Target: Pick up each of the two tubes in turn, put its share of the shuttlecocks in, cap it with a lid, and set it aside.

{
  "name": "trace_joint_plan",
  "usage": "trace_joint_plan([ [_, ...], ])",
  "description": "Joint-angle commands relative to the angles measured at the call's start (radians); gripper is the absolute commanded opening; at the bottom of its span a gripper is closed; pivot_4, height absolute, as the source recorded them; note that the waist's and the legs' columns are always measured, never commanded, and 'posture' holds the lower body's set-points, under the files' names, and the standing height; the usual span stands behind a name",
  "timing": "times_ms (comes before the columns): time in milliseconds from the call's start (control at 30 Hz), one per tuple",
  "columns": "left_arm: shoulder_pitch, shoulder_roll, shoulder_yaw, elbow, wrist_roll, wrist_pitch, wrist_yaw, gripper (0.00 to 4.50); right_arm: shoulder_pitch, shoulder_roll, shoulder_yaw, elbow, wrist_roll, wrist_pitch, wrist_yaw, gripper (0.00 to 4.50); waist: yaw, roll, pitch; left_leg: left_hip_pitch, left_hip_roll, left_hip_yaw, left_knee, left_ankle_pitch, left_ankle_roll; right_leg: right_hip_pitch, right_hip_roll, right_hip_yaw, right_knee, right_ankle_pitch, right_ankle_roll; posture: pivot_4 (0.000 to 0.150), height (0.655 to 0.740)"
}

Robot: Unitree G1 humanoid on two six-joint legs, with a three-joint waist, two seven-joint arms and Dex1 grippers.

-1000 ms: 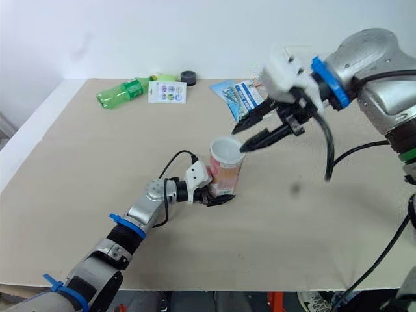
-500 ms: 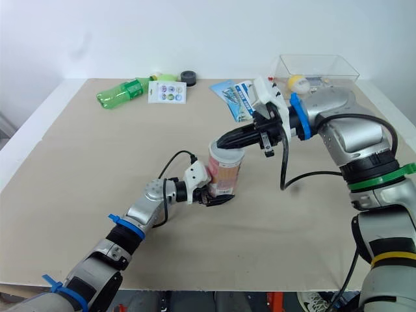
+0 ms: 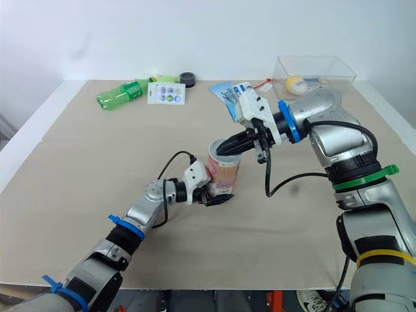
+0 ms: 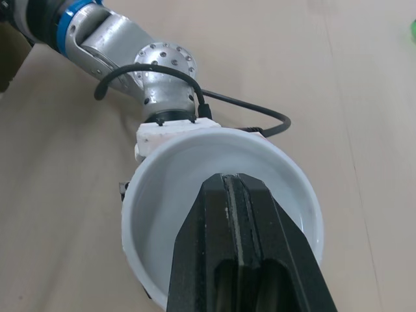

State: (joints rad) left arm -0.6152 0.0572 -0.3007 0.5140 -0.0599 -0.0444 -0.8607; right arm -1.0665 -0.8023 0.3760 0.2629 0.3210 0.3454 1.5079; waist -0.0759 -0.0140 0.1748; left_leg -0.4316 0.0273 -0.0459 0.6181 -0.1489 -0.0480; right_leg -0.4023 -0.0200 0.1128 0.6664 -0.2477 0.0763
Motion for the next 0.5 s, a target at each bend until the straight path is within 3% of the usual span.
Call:
trace_joint_plan([
  [33, 0.007, 0.003, 0.007, -0.003, 0.0, -0.007, 0.0, 3.69, 0.034, 0.012, 0.024, 0.03, -0.073, 0.003, 0.021, 0.09, -0.001, -0.001, -0.001, 0.001, 0.0, 0.0, 0.0, 0.0, 0.0, 0.001, 0.0, 0.0, 0.0, 0.0, -0.001, 0.15, 0.74],
  [300, 0.022, 0.025, 0.008, -0.018, 0.0, -0.004, -0.009, 3.69, -0.053, 0.006, -0.2, 0.132, 0.07, 0.097, 0.058, 0.09, -0.001, -0.001, 0.0, 0.0, 0.0, 0.0, 0.0, 0.0, 0.0, 0.0, 0.0, 0.0, 0.0, 0.0, 0.001, 0.15, 0.74],
  [500, 0.03, 0.036, 0.011, -0.032, -0.001, 0.002, -0.015, 3.69, -0.003, -0.036, -0.424, 0.126, 0.196, 0.195, -0.024, 0.09, 0.0, -0.001, 0.0, -0.005, 0.0, -0.001, -0.002, 0.0, 0.0, -0.004, 0.0, 0.0, 0.0, 0.0, 0.003, 0.15, 0.74],
])
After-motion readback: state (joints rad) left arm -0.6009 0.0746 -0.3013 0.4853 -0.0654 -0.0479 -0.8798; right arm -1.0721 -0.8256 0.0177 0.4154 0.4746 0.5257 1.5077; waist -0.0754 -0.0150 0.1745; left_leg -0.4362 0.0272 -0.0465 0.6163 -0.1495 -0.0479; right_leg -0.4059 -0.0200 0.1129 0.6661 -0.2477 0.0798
